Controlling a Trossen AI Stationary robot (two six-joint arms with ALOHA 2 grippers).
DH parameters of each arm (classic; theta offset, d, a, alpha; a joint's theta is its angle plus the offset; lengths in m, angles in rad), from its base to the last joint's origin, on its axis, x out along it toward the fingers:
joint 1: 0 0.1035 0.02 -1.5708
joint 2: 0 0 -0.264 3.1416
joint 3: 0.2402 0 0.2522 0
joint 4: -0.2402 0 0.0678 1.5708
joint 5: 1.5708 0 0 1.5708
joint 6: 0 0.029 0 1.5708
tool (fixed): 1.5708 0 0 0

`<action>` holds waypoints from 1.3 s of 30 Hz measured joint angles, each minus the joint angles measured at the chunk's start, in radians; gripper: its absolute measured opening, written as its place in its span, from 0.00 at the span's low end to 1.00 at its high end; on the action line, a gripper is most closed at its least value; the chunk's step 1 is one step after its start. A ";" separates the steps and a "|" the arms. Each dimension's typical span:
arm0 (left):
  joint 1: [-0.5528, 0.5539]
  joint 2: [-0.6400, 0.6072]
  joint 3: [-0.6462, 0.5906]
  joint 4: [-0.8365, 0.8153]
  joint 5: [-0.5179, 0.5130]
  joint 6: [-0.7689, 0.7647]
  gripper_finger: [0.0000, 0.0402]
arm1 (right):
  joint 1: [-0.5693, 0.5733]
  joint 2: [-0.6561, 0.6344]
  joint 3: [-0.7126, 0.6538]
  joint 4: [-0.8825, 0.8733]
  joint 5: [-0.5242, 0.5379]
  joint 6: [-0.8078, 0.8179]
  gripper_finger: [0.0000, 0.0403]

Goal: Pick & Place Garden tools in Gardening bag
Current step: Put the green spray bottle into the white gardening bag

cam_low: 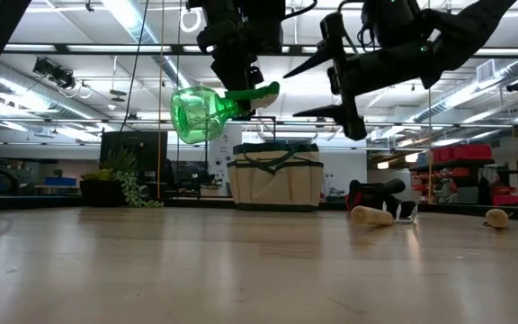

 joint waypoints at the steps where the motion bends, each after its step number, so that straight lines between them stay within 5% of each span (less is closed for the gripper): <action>1: 0.000 0.000 0.000 0.001 0.000 0.000 0.37 | -0.001 0.014 0.000 0.023 -0.002 0.005 0.69; 20: 0.000 0.000 0.000 0.006 0.002 0.000 0.37 | -0.010 0.134 0.005 0.234 -0.012 0.081 0.69; 32: 0.000 0.000 0.000 0.004 0.002 0.000 0.37 | -0.016 0.134 0.170 -0.007 -0.038 0.029 0.69; 39: 0.000 0.000 0.000 -0.009 -0.015 -0.001 0.37 | -0.018 0.133 0.156 -0.032 -0.068 0.041 0.69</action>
